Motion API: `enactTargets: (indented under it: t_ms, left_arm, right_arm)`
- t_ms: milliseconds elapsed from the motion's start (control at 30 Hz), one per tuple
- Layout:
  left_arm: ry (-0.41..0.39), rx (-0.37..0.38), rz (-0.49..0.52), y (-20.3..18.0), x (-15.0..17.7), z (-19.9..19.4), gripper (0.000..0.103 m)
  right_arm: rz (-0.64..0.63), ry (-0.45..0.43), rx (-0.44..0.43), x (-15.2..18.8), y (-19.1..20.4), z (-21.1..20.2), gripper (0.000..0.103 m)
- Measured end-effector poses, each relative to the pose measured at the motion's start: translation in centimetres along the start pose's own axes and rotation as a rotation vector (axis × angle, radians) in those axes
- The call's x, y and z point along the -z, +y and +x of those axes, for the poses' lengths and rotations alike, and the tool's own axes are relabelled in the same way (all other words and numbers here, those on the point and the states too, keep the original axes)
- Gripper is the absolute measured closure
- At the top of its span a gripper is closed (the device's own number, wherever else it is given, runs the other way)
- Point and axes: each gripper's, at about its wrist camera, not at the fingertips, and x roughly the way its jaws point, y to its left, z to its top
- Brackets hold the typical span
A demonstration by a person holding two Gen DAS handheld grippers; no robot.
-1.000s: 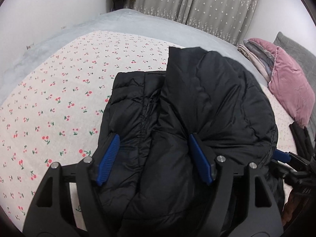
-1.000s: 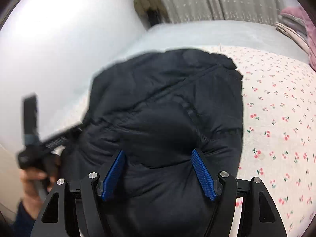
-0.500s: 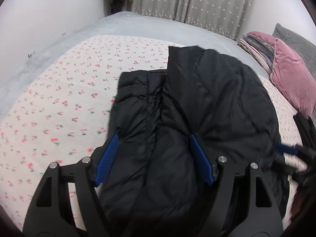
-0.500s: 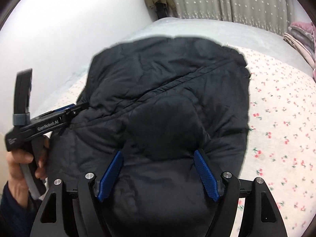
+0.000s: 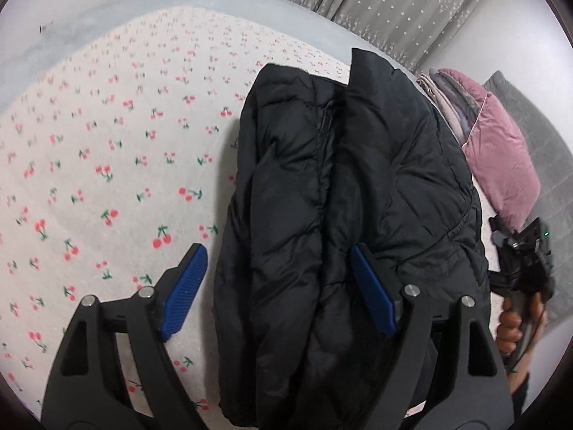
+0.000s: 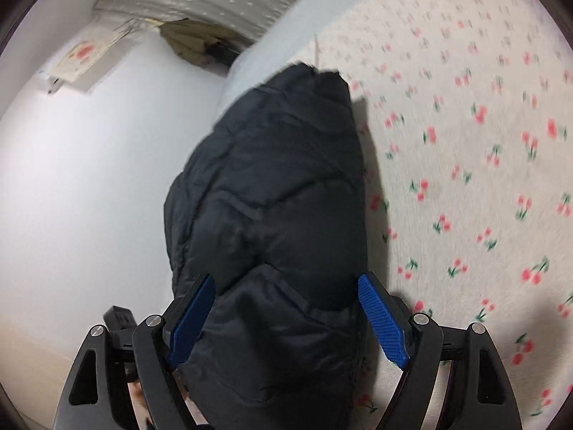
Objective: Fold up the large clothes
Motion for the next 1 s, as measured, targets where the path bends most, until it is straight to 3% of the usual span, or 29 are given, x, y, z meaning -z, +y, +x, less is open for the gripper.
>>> enactTargets:
  t_ms: [133,400,633,967,1000]
  left_arm:
    - [0.019,0.001,0.006,0.1,0.5,0.9,0.013]
    - [0.079,0.052,-0.057,0.8,0.8,1.9,0.013]
    - [0.079,0.051,-0.029,0.3,1.0,1.9,0.013]
    - [0.083,0.036,-0.017,-1.0,0.9,2.7,0.013]
    - [0.081,0.04,-0.023,-0.9,0.9,2.7,0.017]
  right_arm:
    - [-0.01,0.016,0.015,0.3,0.3,1.0,0.02]
    - [0.045,0.058,-0.003,0.7,-0.6,3.1,0.018]
    - [0.087,0.056,-0.016,1.3,-1.6,3.8,0.017]
    - [0.02,0.036,0.024,2.5,-0.9,3.4,0.012]
    - [0.009,0.033,0.032,2.6,-0.7,3.5,0.012]
